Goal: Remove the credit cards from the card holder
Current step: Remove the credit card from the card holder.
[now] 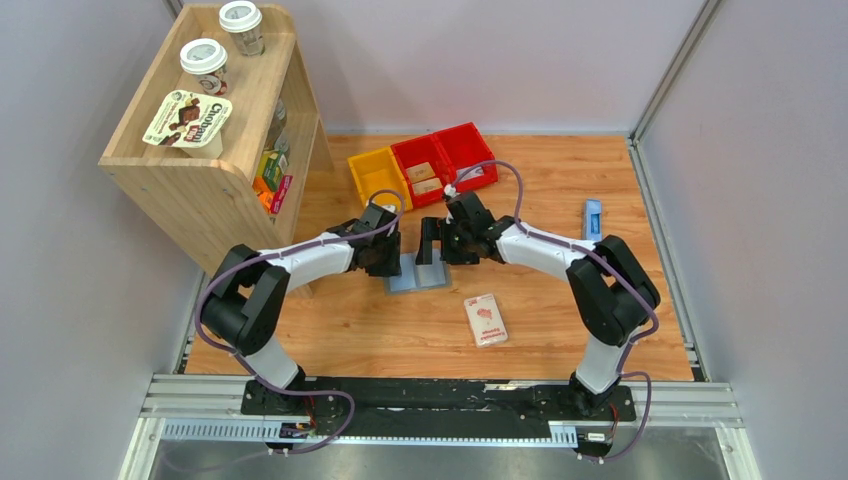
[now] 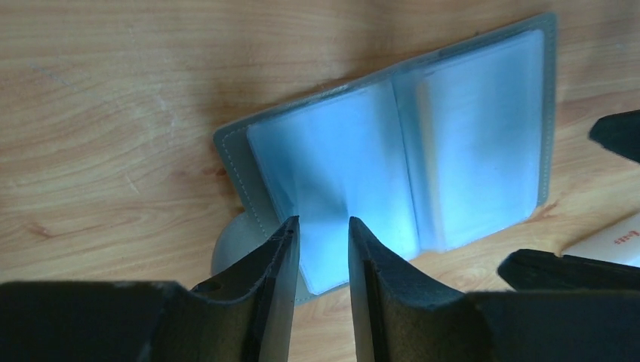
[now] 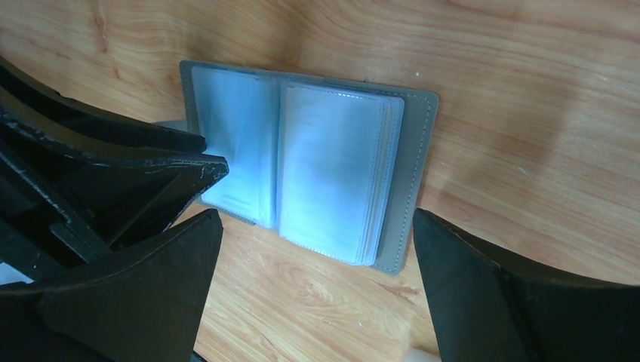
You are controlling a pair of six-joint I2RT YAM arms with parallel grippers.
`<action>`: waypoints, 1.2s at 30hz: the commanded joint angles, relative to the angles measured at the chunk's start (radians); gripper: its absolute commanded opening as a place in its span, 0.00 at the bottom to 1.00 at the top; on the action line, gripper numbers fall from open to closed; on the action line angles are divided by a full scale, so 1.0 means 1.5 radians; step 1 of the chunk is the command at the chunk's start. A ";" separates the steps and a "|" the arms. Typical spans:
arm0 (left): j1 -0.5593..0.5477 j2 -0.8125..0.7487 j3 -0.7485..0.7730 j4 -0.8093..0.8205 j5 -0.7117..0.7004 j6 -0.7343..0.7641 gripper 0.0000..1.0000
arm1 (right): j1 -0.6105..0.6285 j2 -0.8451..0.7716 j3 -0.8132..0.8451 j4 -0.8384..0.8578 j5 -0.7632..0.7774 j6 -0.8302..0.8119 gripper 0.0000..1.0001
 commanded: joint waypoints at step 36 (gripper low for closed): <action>0.006 -0.044 -0.104 0.059 0.036 -0.092 0.36 | 0.014 0.018 0.029 0.081 -0.102 -0.017 1.00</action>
